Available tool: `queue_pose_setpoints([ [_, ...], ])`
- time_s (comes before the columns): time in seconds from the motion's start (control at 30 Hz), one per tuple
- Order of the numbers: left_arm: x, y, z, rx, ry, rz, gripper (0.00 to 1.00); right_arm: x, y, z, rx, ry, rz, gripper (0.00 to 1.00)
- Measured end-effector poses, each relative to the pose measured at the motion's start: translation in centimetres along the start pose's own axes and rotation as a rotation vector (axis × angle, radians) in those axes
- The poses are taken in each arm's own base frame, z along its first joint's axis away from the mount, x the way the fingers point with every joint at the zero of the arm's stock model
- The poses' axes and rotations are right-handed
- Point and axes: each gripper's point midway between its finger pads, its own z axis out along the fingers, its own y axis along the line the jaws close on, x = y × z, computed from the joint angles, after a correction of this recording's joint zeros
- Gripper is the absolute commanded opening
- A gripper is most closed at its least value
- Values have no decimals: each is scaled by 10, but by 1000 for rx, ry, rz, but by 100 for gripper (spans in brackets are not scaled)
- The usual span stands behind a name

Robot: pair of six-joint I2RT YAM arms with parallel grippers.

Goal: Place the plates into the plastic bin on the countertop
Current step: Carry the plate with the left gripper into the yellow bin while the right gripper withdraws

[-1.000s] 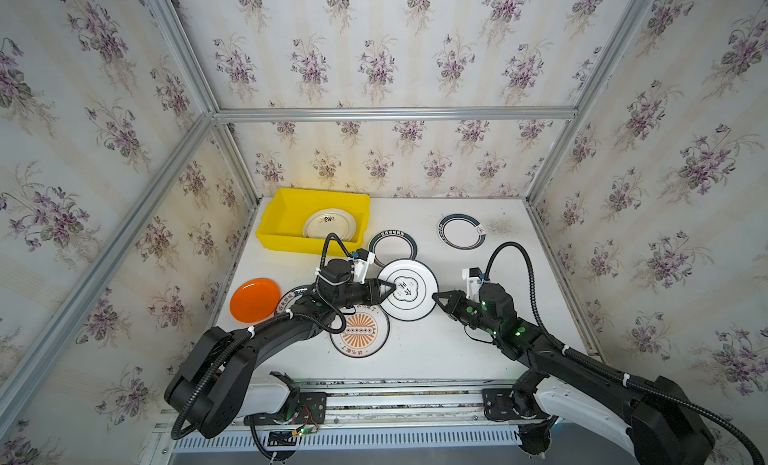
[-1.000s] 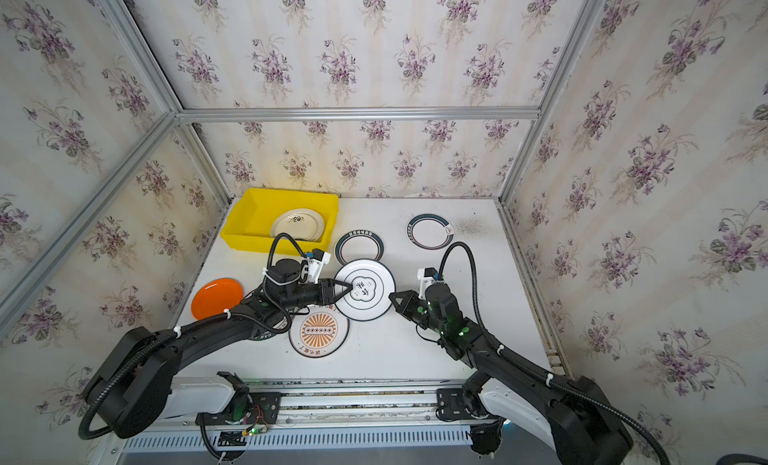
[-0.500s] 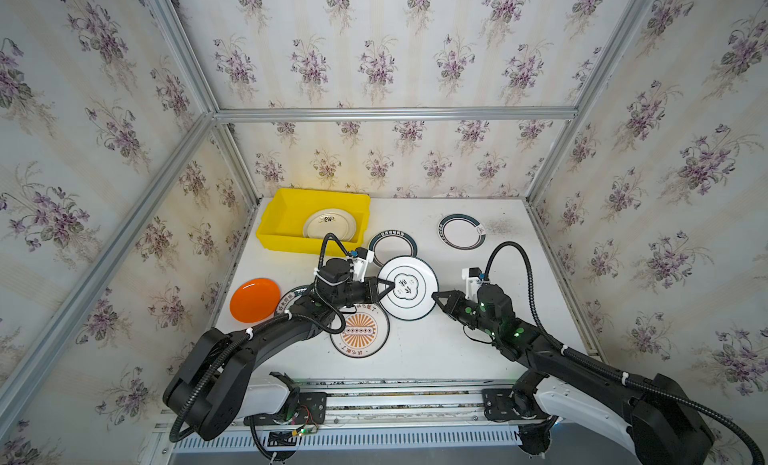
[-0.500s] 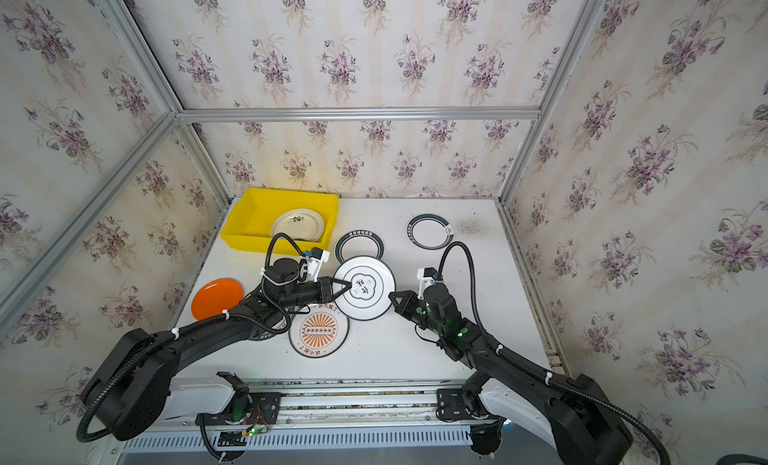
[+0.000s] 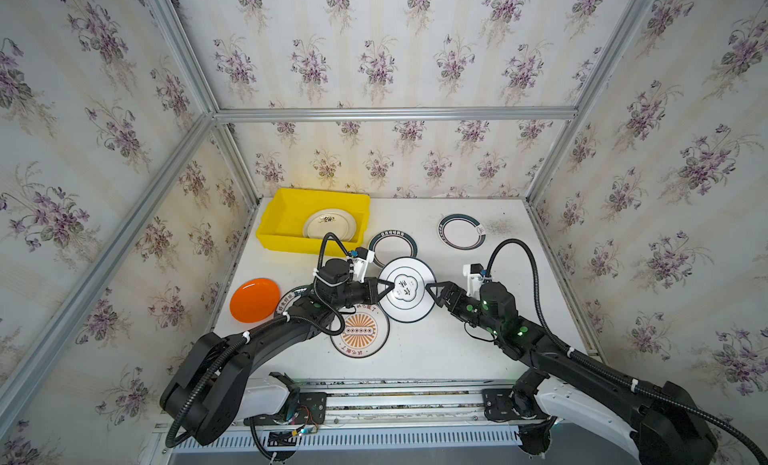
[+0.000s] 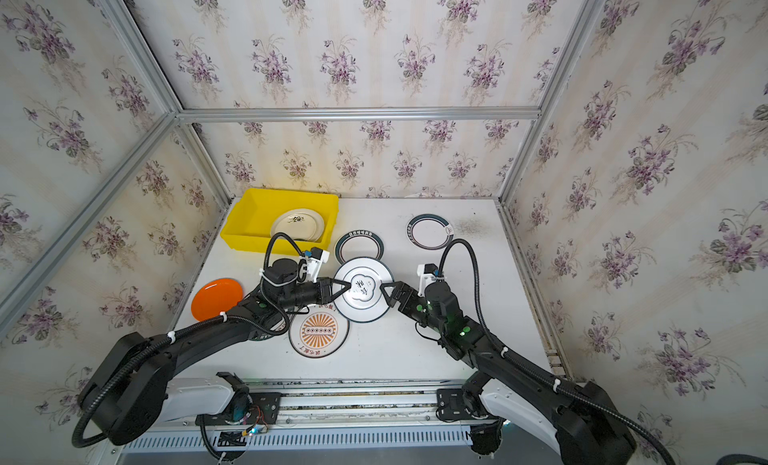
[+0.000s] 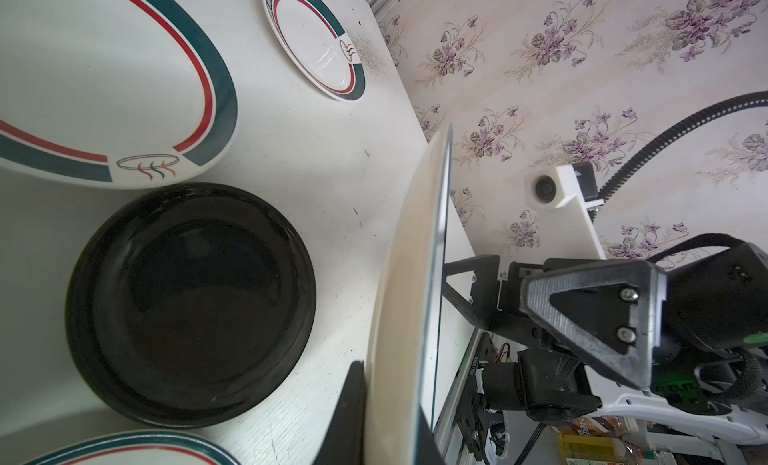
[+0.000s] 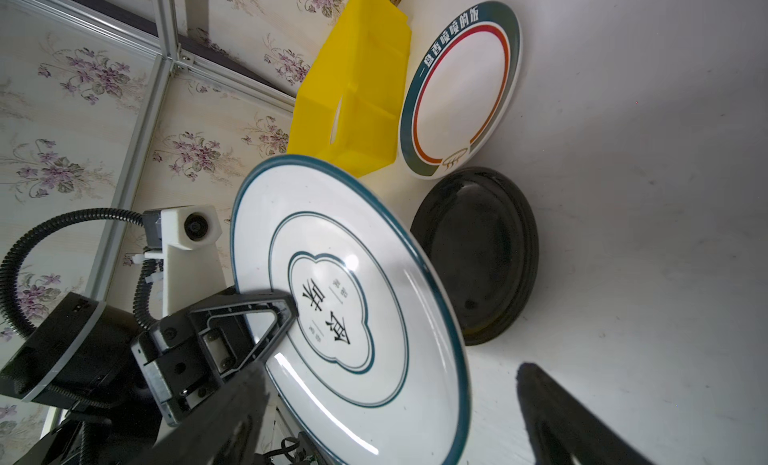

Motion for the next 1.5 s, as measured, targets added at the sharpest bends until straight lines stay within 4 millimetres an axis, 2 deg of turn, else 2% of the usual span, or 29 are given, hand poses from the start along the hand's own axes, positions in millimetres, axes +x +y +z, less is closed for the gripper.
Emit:
queue_pose_setpoints([
  [0.3, -16, -4, -15, -49, -59, 30, 0, -7, 3, -17, 23, -35, -4, 100],
  [0.5, -46, -13, -34, -86, -163, 62, 0, -11, 5, -32, 19, -70, -8, 100],
  [0.67, -74, -24, -56, -150, -269, 129, 0, -5, 0, -41, 14, -60, 3, 100],
  [0.83, -95, -18, -74, -261, -364, 167, 0, 2, -4, -51, 9, -47, 1, 100],
  [0.97, -116, -4, -85, -373, -433, 194, 0, 7, -9, -51, 24, -26, -36, 100],
  [1.1, -139, 25, -100, -494, -483, 169, 0, 12, -15, -46, 41, -2, -73, 100],
  [1.27, -185, 52, -118, -652, -549, 166, 0, 18, -25, -41, 50, 15, -113, 100],
  [1.37, -215, 69, -119, -742, -558, 189, 0, 19, -25, -42, 43, 13, -133, 100],
  [1.5, -242, 99, -124, -835, -556, 166, 0, 18, -19, -46, 17, 5, -167, 100],
])
